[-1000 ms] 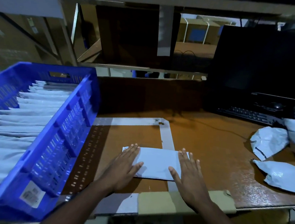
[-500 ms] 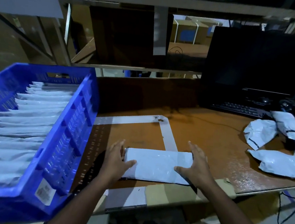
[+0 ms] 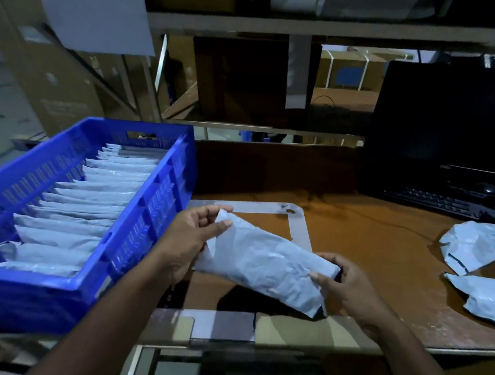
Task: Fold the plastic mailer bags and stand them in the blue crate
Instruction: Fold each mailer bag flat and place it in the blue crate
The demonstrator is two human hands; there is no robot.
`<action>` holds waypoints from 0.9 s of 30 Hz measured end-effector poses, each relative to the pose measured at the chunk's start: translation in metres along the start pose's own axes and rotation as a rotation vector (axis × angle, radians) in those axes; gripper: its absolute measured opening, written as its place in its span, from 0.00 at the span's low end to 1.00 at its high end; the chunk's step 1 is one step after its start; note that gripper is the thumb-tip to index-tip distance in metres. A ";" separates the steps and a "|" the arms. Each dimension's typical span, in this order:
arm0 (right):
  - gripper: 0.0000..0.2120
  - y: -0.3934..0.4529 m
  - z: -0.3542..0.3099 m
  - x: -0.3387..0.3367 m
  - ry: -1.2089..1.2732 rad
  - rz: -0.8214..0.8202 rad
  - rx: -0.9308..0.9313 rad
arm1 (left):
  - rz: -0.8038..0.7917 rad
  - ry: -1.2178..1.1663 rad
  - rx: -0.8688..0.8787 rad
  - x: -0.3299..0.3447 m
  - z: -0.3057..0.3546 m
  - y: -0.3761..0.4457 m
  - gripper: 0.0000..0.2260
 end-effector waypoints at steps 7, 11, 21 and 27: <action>0.14 -0.003 -0.025 0.027 0.078 -0.135 -0.164 | 0.200 0.081 0.137 -0.030 0.047 -0.032 0.11; 0.13 -0.004 -0.050 0.055 0.051 -0.218 -0.259 | 0.238 0.146 0.207 -0.058 0.074 -0.053 0.15; 0.09 -0.018 -0.143 0.183 -0.260 -0.436 -0.584 | 0.442 0.282 0.464 -0.189 0.141 -0.096 0.14; 0.09 -0.020 -0.161 0.284 -0.258 -0.468 -0.662 | 0.521 0.546 0.514 -0.284 0.151 -0.121 0.15</action>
Point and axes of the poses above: each hand's wrist, its own y-axis towards the middle knuckle, its own x-axis out of the palm, z = x × y, the point moved 3 cm from there along y, towards the middle knuckle, and after that the axes turned 14 degrees about y, right-handed, at the moved point
